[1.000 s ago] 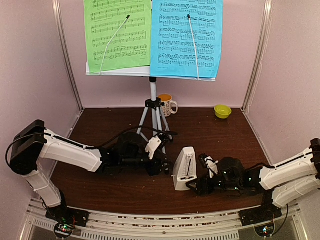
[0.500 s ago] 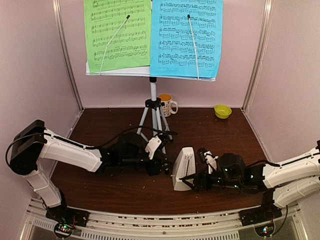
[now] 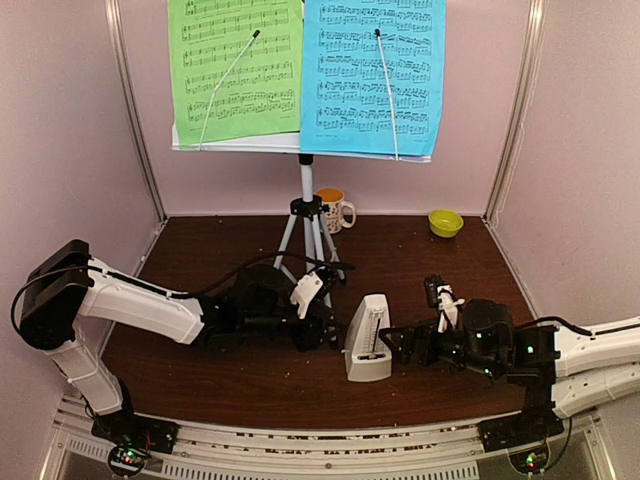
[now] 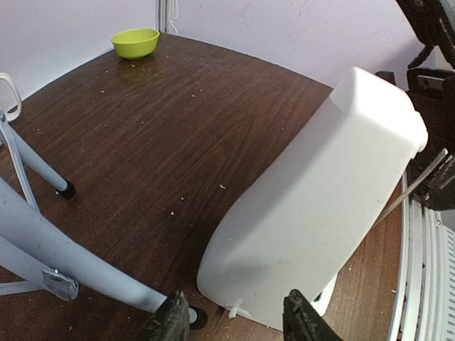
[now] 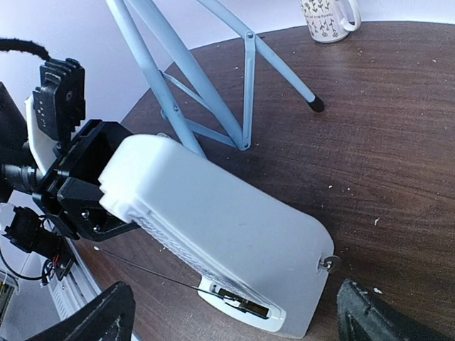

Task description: Set up the instrument practice props

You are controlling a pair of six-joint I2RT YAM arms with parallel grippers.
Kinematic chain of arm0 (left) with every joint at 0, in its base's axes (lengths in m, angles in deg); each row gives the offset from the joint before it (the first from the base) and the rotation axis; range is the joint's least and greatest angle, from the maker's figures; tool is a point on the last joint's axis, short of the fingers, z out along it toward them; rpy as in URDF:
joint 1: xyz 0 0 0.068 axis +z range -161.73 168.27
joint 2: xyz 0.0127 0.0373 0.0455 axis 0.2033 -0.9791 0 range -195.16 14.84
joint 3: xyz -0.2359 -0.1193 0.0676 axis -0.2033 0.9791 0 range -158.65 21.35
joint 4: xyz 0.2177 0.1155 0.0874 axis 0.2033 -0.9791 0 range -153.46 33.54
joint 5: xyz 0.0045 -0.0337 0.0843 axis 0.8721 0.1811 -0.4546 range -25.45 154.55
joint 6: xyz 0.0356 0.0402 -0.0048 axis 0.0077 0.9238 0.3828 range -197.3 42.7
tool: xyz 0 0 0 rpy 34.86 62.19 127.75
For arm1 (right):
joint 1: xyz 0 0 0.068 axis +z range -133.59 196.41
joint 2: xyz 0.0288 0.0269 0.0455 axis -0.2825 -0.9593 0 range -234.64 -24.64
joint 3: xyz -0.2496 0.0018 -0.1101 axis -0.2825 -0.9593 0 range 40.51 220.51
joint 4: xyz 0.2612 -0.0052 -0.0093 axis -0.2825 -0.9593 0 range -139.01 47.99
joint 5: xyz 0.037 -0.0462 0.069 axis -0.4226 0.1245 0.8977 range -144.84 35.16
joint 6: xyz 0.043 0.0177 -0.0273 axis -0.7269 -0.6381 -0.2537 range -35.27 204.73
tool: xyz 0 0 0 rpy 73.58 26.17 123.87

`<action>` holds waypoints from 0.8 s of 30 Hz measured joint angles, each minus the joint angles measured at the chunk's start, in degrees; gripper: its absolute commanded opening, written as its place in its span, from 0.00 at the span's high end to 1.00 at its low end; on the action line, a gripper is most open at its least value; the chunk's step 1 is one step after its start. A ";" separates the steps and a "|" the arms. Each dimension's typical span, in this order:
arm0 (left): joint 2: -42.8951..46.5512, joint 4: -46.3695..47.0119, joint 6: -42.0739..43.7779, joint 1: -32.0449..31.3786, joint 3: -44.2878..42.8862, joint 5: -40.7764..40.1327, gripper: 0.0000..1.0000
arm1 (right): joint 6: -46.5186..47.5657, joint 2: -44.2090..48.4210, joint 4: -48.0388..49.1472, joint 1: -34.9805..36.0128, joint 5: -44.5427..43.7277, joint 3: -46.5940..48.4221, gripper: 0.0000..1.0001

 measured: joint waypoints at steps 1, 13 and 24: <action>0.00 0.00 0.00 0.00 0.00 0.00 0.54 | 0.13 -0.20 -0.44 0.74 -0.87 0.57 0.00; 0.07 -0.02 -0.02 0.00 0.37 -0.20 0.54 | 0.46 -6.12 -6.67 6.01 -12.68 8.81 0.00; 0.66 -0.09 0.00 0.00 0.63 -0.76 0.54 | -4.46 -3.02 -16.63 6.01 -22.12 9.03 0.02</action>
